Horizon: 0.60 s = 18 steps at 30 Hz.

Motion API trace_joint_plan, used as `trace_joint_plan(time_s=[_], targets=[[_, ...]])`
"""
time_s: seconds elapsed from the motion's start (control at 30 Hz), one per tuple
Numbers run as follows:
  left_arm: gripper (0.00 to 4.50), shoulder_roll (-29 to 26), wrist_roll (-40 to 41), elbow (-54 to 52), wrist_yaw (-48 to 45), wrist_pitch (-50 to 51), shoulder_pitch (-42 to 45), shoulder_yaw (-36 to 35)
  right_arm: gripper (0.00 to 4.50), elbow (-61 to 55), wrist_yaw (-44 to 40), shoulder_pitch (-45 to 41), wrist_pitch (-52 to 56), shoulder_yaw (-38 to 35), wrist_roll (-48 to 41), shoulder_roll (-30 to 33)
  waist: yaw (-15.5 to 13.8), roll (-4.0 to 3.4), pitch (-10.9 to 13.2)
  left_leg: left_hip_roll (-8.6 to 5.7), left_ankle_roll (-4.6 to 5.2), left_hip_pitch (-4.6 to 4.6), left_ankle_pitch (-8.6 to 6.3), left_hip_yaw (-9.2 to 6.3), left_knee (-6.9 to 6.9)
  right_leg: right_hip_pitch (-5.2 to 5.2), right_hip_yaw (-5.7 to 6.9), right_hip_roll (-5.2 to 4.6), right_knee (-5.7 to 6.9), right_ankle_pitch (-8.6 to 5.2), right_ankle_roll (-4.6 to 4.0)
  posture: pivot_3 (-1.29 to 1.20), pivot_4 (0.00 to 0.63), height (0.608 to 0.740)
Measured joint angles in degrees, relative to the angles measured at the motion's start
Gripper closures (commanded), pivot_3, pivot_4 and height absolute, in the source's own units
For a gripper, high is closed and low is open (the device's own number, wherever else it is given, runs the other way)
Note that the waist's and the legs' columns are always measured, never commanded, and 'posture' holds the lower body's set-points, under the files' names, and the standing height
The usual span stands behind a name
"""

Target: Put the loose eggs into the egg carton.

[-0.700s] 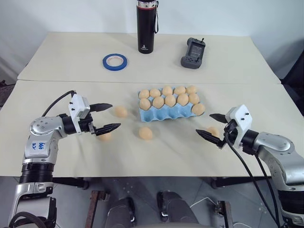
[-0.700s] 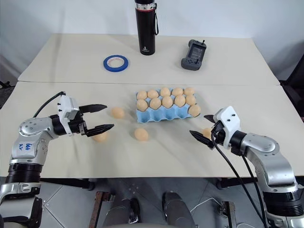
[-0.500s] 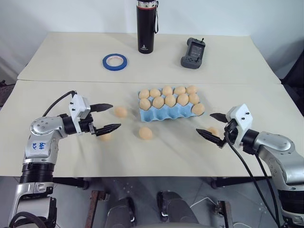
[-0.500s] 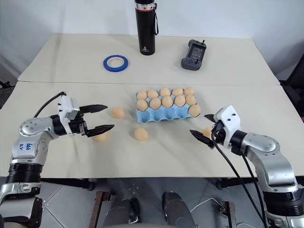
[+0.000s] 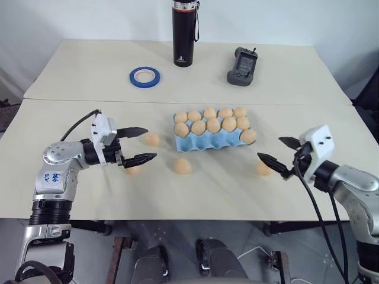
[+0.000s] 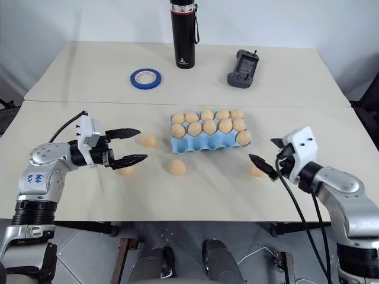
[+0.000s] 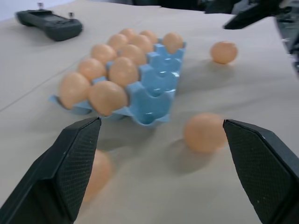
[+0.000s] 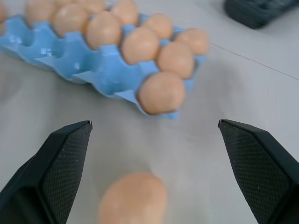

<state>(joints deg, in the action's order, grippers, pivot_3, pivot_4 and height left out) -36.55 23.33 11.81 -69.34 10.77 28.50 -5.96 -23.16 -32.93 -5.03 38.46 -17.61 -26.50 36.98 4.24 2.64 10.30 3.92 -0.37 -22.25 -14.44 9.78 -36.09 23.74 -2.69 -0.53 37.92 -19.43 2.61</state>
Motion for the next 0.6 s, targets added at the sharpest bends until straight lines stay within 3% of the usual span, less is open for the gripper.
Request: trace_joint_plan(time_s=[0.3,0.6], targets=[[0.04,2.9,2.0,-3.1,-4.3,0.1,0.5,2.9,0.00,-3.3,9.5,3.5,2.1,3.2,1.8,-8.0,0.4,-0.01,0.0,-0.01,0.00,0.06,0.02,0.00,0.02,-0.03,-0.01,0.02,0.04,0.02,0.02,0.00,0.150,0.740],[0.04,1.8,2.2,-4.3,-5.3,0.1,-2.9,2.8,0.00,2.4,11.4,3.3,-0.3,6.6,5.3,-10.0,0.5,-0.02,0.0,-0.02,0.01,0.06,0.02,0.00,0.02,-0.03,-0.01,0.00,0.02,0.02,0.02,0.00,0.150,0.740]])
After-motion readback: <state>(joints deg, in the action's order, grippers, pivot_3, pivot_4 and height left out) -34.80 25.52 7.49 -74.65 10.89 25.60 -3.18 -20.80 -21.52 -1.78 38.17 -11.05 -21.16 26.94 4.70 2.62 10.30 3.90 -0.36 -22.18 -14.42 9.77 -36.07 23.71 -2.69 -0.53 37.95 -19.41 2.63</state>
